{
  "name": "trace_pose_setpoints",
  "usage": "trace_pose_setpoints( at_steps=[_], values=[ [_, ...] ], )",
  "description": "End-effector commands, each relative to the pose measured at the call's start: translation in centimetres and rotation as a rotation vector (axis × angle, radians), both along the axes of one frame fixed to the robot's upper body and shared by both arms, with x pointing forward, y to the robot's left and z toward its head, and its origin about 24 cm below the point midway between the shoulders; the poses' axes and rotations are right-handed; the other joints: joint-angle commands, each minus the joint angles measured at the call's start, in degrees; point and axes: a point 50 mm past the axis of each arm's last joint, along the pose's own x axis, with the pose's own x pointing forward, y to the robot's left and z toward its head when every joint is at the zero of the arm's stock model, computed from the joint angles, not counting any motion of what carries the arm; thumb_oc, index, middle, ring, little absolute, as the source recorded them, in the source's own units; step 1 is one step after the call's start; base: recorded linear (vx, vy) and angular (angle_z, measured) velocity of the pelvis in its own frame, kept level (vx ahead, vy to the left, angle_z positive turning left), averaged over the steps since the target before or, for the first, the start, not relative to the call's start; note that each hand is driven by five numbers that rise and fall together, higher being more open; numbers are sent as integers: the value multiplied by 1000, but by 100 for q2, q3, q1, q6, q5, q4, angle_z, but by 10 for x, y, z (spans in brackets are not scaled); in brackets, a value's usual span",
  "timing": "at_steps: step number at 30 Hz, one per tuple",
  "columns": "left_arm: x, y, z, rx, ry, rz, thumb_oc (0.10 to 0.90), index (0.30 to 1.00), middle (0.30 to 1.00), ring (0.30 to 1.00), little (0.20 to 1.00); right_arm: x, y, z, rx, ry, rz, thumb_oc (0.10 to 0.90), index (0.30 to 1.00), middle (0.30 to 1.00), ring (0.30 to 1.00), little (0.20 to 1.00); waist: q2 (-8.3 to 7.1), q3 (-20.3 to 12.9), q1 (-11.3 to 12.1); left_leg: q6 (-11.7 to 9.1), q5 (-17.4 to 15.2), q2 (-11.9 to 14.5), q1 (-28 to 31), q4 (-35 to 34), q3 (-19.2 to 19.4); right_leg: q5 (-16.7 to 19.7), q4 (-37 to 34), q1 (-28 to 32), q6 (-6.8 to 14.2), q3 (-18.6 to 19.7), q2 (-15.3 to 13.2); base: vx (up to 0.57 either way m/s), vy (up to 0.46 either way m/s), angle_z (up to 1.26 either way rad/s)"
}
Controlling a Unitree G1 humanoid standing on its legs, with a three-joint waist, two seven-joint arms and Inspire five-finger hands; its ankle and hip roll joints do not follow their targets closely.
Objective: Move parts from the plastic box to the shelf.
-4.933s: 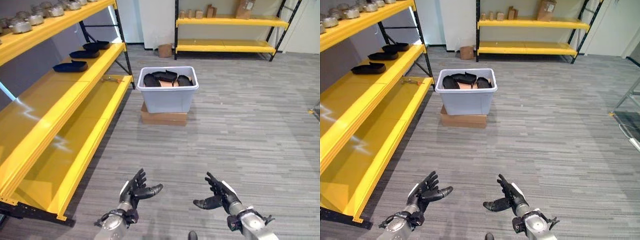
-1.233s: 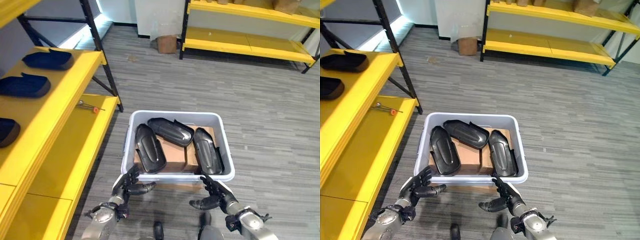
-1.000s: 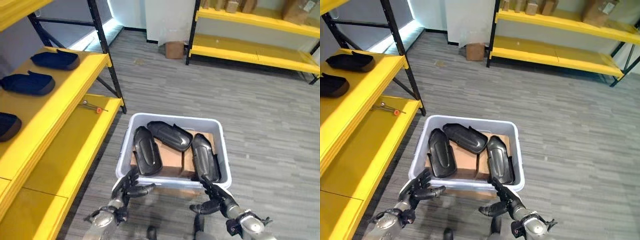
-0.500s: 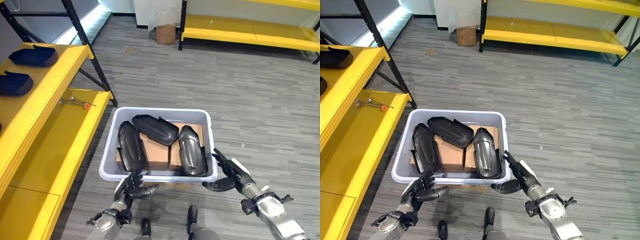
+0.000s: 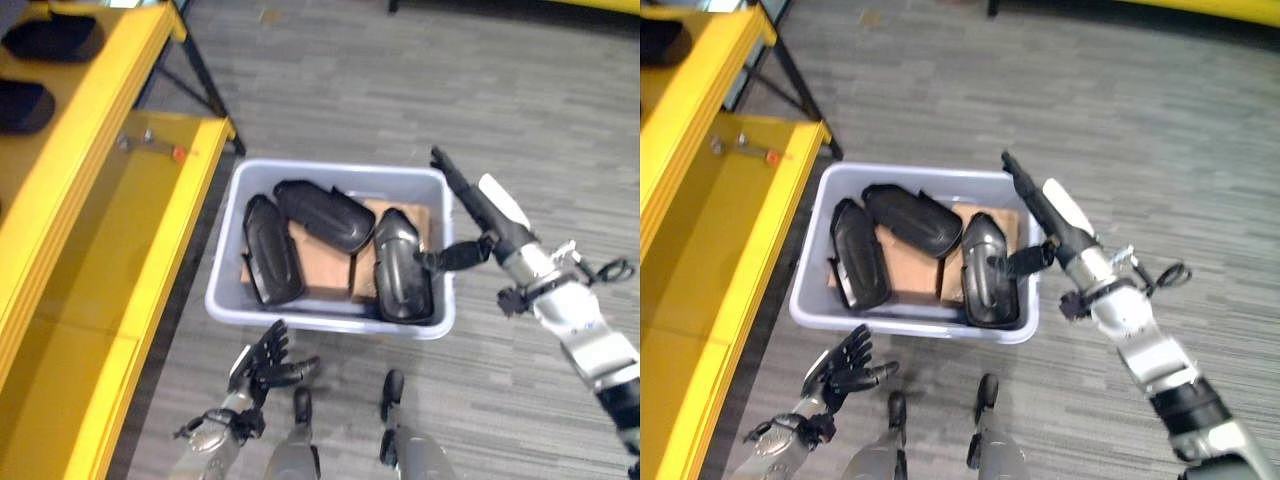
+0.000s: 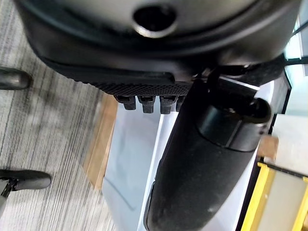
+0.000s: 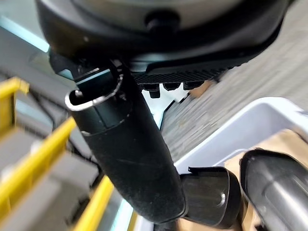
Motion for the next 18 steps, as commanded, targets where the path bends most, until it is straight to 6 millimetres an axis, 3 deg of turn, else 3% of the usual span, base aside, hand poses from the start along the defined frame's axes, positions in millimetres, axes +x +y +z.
trace_pose_setpoints(
  at_steps=[1,6,18],
  values=[
    [11,8,33,22,-170,-26,900,1000,1000,1000,1000,6,16,52,-177,-268,3,900,1000,1000,1000,1000,-251,-160,84,-107,241,309,64,-32,233,-546,707,59,462,133,-595,-53,-1,0],
    [18,1,37,20,-188,-47,900,1000,1000,1000,1000,26,23,74,-337,-339,-62,900,1000,1000,1000,1000,-191,48,180,-125,317,312,-148,-43,181,-575,872,-196,446,106,-603,-39,-5,5],
    [27,-3,44,39,-225,-47,900,1000,1000,1000,1000,49,31,99,-510,-419,-170,900,1000,1000,1000,1000,-116,311,332,-151,412,308,-465,-45,66,-641,1139,-572,424,27,-634,-13,-5,6]
  ],
)
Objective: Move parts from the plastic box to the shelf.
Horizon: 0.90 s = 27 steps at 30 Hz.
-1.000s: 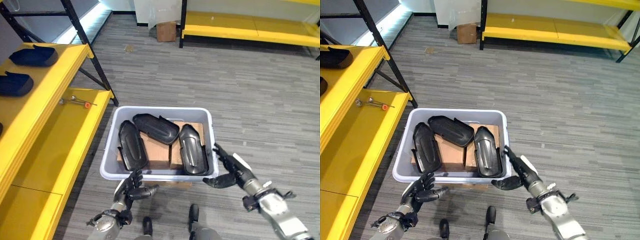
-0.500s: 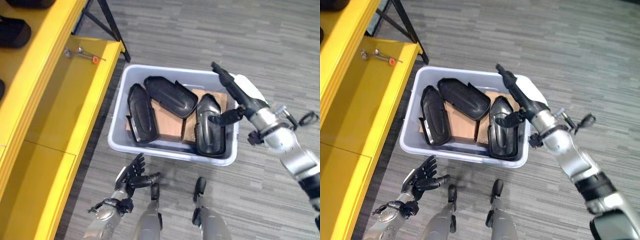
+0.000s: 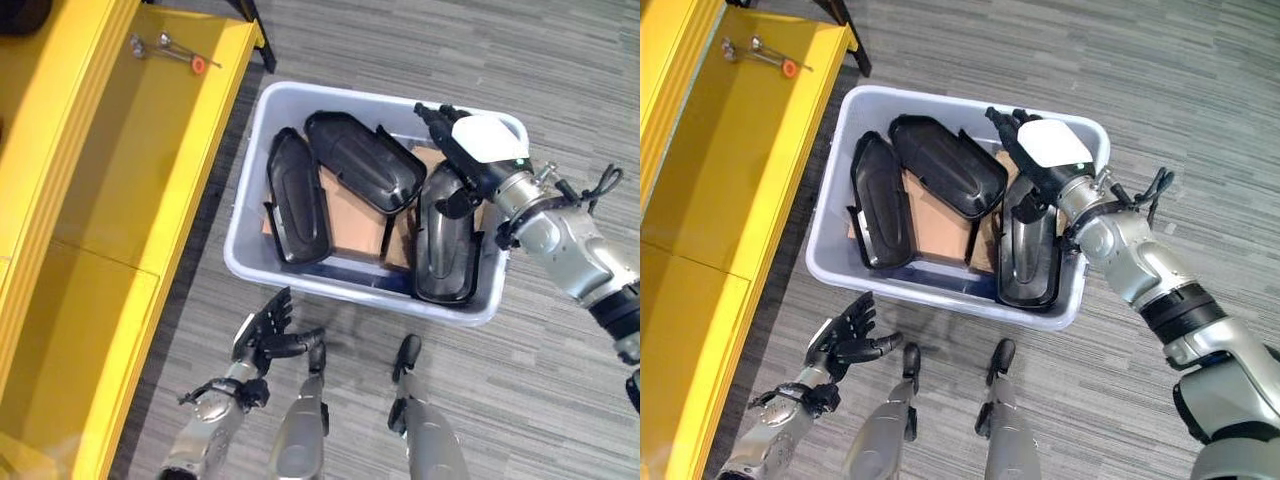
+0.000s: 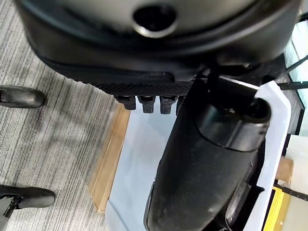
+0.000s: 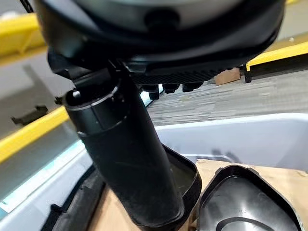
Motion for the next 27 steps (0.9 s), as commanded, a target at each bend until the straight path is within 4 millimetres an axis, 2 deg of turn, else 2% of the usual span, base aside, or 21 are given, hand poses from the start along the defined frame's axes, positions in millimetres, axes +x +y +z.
trace_pose_setpoints(
  at_steps=[1,8,22,27],
  values=[
    [1,0,23,7,-129,-21,900,1000,1000,1000,1000,-4,20,57,-70,-246,58,900,1000,1000,1000,1000,-187,-217,20,-132,347,397,-17,-59,241,-643,1149,-259,423,197,-534,-15,-13,5],
    [6,-1,26,3,-147,-2,900,1000,1000,1000,1000,0,21,66,-48,-265,41,900,1000,1000,1000,1000,-186,-89,59,-135,370,392,-162,-59,199,-659,1242,-417,421,150,-541,-2,-2,0],
    [12,-1,32,-1,-169,23,900,1000,1000,1000,1000,3,39,46,50,-175,118,900,1000,1000,1000,1000,-239,45,128,-130,372,397,-263,-59,109,-713,1325,-501,398,75,-550,4,-4,3],
    [13,-2,33,-3,-177,26,900,1000,1000,1000,1000,5,42,44,59,-164,120,900,1000,1000,1000,1000,-244,84,154,-132,366,388,-288,-59,98,-707,1330,-524,407,57,-558,0,0,0]
  ],
)
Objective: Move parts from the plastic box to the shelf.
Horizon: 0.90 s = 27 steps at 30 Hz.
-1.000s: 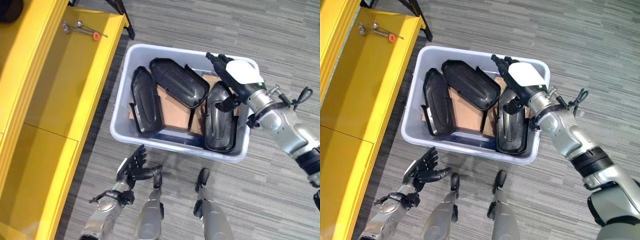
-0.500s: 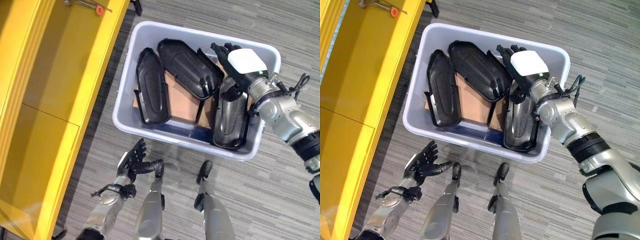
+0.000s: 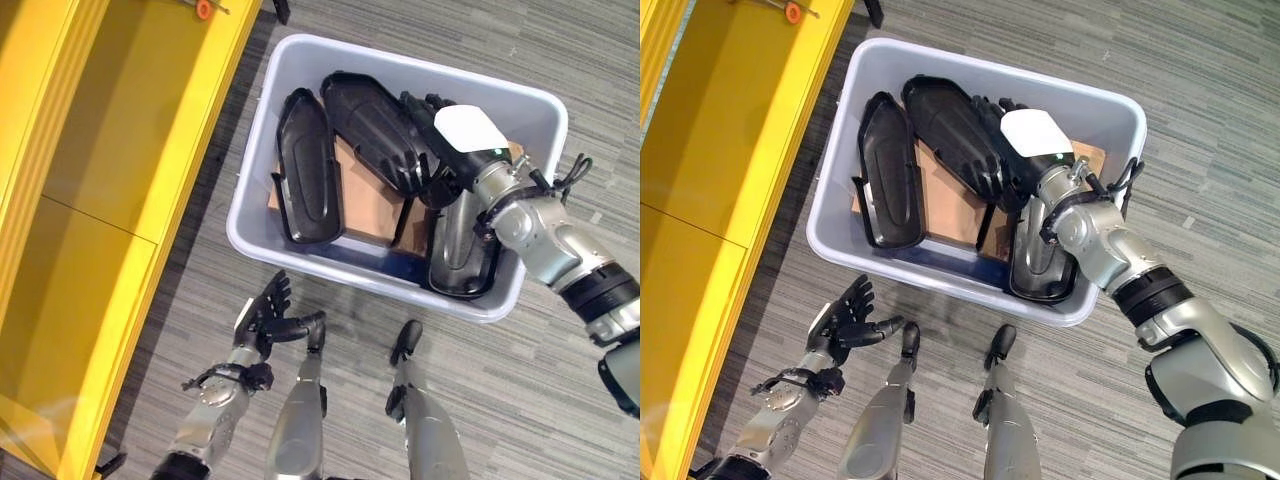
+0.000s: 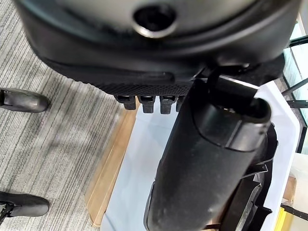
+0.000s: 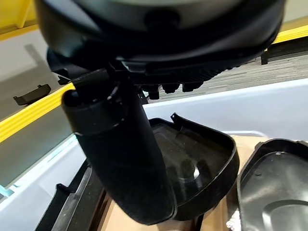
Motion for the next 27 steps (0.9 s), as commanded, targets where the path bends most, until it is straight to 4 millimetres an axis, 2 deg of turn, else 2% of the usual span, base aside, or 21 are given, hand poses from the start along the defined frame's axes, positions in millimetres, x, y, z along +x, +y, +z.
trace_pose_setpoints(
  at_steps=[1,8,17,20,22,27],
  values=[
    [-1,2,21,-12,-120,-3,900,1000,1000,1000,1000,-5,16,50,24,-173,82,900,1000,1000,1000,1000,-169,-144,25,-101,311,390,-68,-67,249,-709,1321,-407,415,215,-549,0,0,0],
    [1,2,23,-15,-131,3,900,1000,1000,1000,1000,-2,16,48,34,-165,70,900,1000,1000,1000,1000,-188,-75,48,-101,330,382,-153,-67,205,-712,1348,-479,417,188,-560,1,-1,0],
    [4,3,28,-8,-149,15,900,1000,1000,1000,1000,2,-1,52,-58,-188,-19,900,1000,1000,1000,1000,-169,70,76,-119,341,388,-323,-54,165,-766,1450,-663,417,157,-559,7,-10,5],
    [5,2,30,-2,-159,9,900,1000,1000,1000,1000,1,-6,62,-151,-221,-48,900,1000,1000,1000,1000,-150,135,78,-133,355,393,-440,-30,146,-804,1542,-799,421,139,-588,10,-7,0],
    [6,3,33,1,-172,10,900,1000,1000,1000,1000,1,-8,67,-132,-226,-55,900,1000,1000,1000,1000,-134,167,84,-133,364,388,-508,-10,126,-820,1592,-879,415,153,-596,0,0,0],
    [7,4,38,7,-197,17,900,1000,1000,1000,1000,2,-16,83,-214,-270,-105,900,1000,1000,1000,1000,-90,230,116,-135,392,373,-787,18,65,-868,1771,-1205,418,136,-642,15,-14,3]
  ],
)
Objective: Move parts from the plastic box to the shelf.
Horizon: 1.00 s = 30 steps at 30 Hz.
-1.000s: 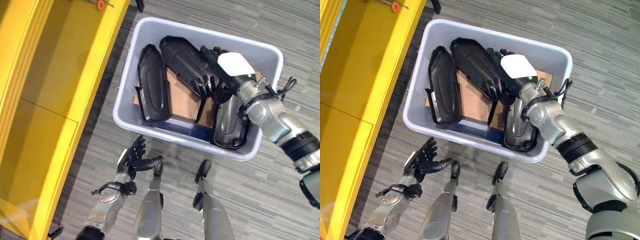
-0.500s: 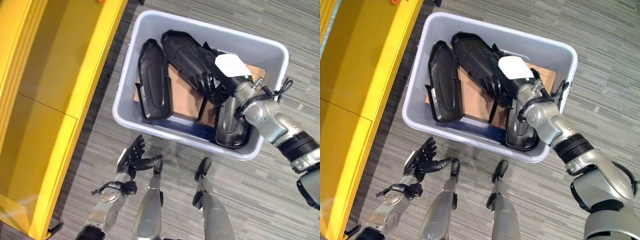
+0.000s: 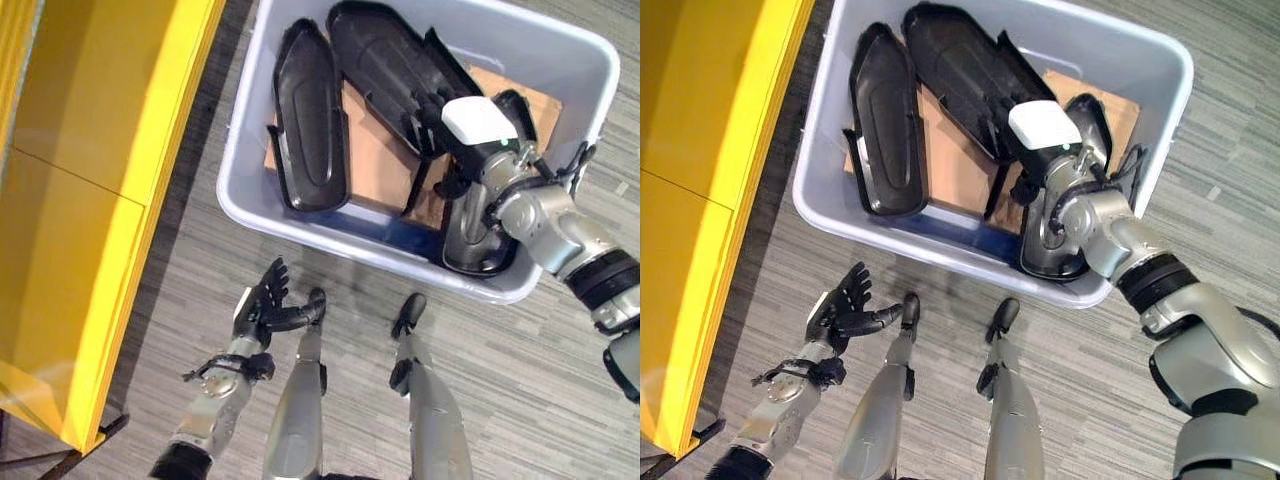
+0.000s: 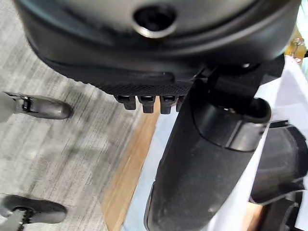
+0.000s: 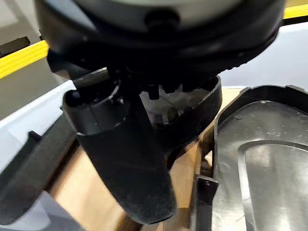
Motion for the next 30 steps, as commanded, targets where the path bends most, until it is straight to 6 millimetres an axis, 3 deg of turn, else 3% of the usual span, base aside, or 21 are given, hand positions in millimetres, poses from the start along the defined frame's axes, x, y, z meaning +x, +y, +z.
trace_pose_setpoints(
  at_steps=[1,12,18,19,30],
  values=[
    [-4,5,26,-2,-137,-6,900,1000,1000,1000,1000,-11,-3,63,-111,-223,7,900,1000,1000,1000,1000,-81,-49,104,-124,80,384,115,3,252,-586,811,26,488,264,-467,24,-24,7],
    [0,4,35,0,-176,-1,900,1000,1000,1000,1000,-4,-5,79,-252,-276,-78,900,1000,1000,1000,1000,-28,-49,195,-114,94,355,-378,70,77,-710,1113,-502,462,191,-512,20,-23,10],
    [3,4,38,2,-193,13,900,1000,1000,1000,1000,5,-23,75,-277,-255,-194,900,1000,1000,1000,1000,10,-49,296,-115,137,339,-596,7,0,-729,1203,-764,472,165,-536,12,-9,8],
    [4,2,39,-1,-198,11,900,1000,1000,1000,1000,10,-34,66,-278,-219,-251,400,300,300,300,300,36,-49,330,-113,151,324,-670,-17,-22,-736,1229,-852,476,150,-545,0,0,0],
    [8,-2,38,-9,-200,8,900,1000,1000,1000,1000,16,-29,38,-329,-140,-238,400,300,300,300,300,60,-49,334,-91,127,269,-646,-30,-63,-743,1256,-871,476,144,-574,3,5,2]
  ],
)
